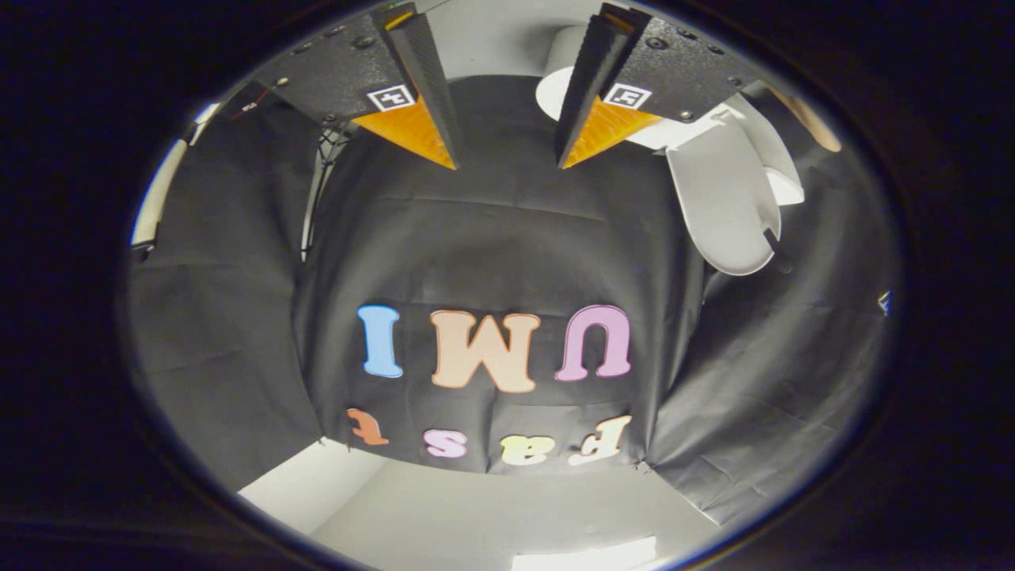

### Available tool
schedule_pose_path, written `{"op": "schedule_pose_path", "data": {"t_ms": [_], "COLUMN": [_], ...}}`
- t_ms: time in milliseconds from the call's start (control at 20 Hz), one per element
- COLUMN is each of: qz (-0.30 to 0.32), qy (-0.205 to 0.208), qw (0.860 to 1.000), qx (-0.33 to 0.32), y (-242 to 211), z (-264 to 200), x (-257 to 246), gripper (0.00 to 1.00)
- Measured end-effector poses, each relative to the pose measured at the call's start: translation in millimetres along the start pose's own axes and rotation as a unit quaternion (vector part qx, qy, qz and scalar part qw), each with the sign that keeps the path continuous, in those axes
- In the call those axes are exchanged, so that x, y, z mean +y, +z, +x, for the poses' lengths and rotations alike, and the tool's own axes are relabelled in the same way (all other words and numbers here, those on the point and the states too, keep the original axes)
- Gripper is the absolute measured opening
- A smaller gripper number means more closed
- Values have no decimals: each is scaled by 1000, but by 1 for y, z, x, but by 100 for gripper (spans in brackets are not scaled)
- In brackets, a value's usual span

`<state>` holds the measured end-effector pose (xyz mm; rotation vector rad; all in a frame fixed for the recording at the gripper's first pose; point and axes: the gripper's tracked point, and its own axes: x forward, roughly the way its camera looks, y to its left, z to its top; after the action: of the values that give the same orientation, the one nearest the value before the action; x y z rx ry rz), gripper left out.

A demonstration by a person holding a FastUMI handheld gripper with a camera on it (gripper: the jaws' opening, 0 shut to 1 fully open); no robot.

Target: Open the toilet lid.

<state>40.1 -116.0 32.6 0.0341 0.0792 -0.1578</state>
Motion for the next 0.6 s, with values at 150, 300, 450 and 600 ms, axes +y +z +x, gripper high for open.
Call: {"op": "schedule_pose_path", "data": {"t_ms": [150,300,450,600], "qz": [-9,7,5,20], "qy": [35,60,76,82], "qw": [999,998,996,996], "qx": [0,0,-34,-22], "y": [11,9,13,-5], "z": [23,41,53,60], "x": [-16,-39,-64,-93], "gripper": [72,72,73,75]}}
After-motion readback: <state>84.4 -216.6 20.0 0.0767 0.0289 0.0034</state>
